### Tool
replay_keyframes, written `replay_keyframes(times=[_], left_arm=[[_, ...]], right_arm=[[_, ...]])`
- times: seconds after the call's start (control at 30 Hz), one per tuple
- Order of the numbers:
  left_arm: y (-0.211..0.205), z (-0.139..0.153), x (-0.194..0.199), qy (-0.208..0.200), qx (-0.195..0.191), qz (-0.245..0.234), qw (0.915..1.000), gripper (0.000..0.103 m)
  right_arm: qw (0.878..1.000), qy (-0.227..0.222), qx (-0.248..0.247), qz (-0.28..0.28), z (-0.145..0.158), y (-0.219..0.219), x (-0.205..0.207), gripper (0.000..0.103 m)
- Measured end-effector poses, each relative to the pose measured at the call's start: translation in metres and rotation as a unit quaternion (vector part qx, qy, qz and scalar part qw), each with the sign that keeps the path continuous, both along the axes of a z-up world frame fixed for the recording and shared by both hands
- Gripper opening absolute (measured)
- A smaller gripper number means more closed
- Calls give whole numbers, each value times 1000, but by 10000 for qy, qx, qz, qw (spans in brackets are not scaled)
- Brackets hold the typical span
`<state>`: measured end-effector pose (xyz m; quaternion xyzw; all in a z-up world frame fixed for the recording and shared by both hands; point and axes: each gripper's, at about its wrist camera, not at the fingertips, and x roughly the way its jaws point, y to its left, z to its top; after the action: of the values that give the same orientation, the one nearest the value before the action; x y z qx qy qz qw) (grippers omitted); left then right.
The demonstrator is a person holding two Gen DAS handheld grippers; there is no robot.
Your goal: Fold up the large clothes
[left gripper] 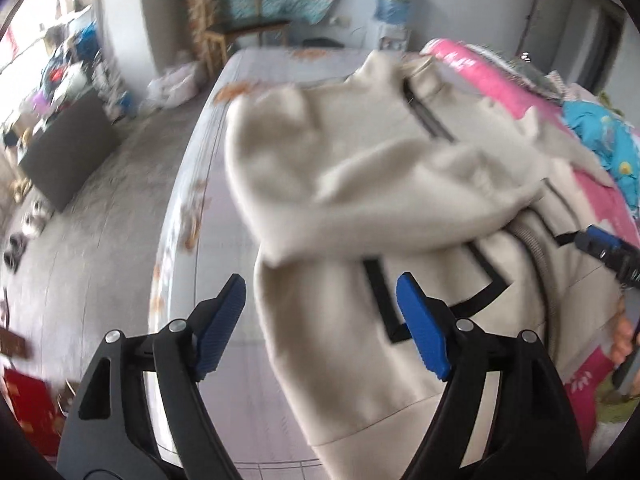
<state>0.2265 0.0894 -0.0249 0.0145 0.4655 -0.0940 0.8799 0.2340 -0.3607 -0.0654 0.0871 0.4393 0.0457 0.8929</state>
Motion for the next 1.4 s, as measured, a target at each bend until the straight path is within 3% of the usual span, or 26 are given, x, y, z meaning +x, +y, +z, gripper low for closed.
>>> replay_keyframes(times=[0.13,0.3,0.63,0.83,1.03,1.2,1.3,1.33,1.37,1.4], left_arm=[[11,-21,-5,75,124,202,9997,74],[24,-25,-30,185,-278,131,9994,74],[37,-45,-101,479,-964,227,9939,74],[36,-48,-133,319,-1226,409,9911,74],[33,-49,-139,92,-996,868,9912,60],[30,-50,-135,-61,-759,1138,9906,50],[27,-51,-133,-161,-532,1196,9913,26],[25,-52,-133,-178,-489,1163,9918,14],[21,-52,-132,-187,-534,1042,9929,5],[20,-51,-133,-238,-445,1035,9933,5]], right_arm=[[9997,-13,-149,-175,1,0,-8,98],[9971,-224,-342,-646,4,-15,-45,98],[9946,-22,-169,-1023,-18,-65,-107,98],[9897,-225,58,-1410,-11,-100,-145,95],[9895,-101,183,-1429,-24,-111,-153,82],[9881,-124,-100,-1528,-32,-114,-134,73],[9853,38,-381,-1665,-39,-115,-124,62],[9853,11,-471,-1645,-37,-113,-125,57],[9851,-49,-623,-1605,-33,-108,-126,44],[9856,-58,-751,-1515,-29,-103,-126,35]])
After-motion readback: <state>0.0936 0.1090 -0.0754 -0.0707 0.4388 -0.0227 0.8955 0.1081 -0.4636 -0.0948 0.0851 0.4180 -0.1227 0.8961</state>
